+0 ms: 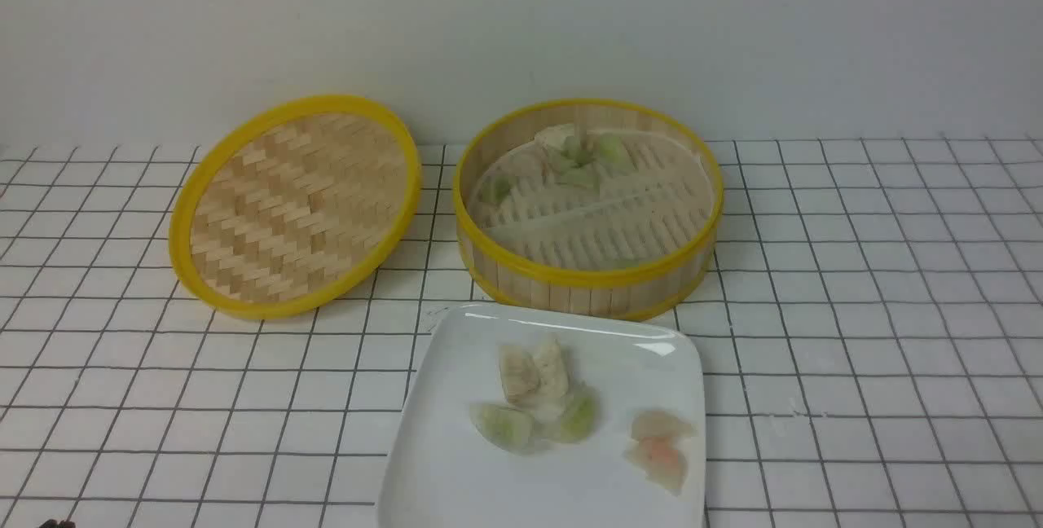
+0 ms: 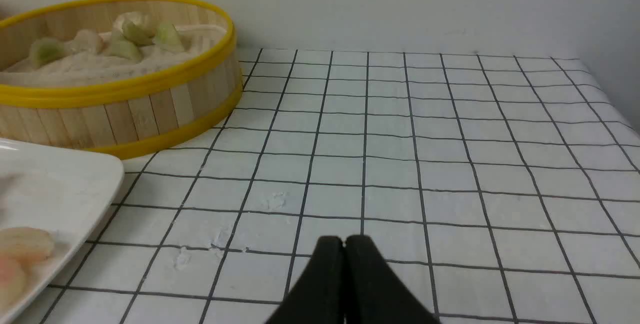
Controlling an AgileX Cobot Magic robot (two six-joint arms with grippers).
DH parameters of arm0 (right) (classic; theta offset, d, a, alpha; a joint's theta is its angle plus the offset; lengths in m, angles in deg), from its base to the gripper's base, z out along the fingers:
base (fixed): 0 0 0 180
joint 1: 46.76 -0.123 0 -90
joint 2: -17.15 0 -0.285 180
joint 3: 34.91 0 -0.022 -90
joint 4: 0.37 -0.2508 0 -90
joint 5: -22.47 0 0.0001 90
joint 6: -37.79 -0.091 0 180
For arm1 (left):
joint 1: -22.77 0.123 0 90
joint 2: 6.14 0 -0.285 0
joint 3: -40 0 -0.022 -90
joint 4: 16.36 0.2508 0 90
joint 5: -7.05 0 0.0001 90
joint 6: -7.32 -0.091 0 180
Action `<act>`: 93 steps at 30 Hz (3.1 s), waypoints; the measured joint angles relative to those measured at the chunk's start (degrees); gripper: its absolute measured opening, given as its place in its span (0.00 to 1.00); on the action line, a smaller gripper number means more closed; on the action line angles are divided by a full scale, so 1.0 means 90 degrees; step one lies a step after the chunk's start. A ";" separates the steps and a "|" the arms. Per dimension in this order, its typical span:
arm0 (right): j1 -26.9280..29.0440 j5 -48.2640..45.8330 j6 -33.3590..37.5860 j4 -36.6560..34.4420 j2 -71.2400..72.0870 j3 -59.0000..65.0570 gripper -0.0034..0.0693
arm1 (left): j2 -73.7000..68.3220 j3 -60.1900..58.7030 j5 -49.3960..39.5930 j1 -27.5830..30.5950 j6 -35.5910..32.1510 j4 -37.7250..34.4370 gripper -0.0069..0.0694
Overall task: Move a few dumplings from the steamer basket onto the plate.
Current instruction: Use the left arm to grab a dumpling from the steamer
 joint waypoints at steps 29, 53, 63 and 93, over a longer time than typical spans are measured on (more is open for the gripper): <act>0.0000 0.0000 0.0000 0.0000 0.0000 0.0000 0.03 | 0.0000 -0.0013 0.0773 0.0000 0.0444 -0.0642 0.08; 0.0000 0.0000 0.0000 0.0000 0.0000 0.0000 0.03 | -0.4892 0.6014 -0.2823 0.0000 0.0586 -0.2008 0.08; 0.0000 0.0000 0.0000 0.0000 0.0000 0.0000 0.03 | -0.8544 0.8318 -0.4091 -0.0446 -0.1225 -0.2263 0.08; 0.0000 0.0000 0.0000 0.0000 0.0000 0.0000 0.03 | -1.5470 1.4664 -0.3366 -0.2244 -0.1017 0.0079 0.44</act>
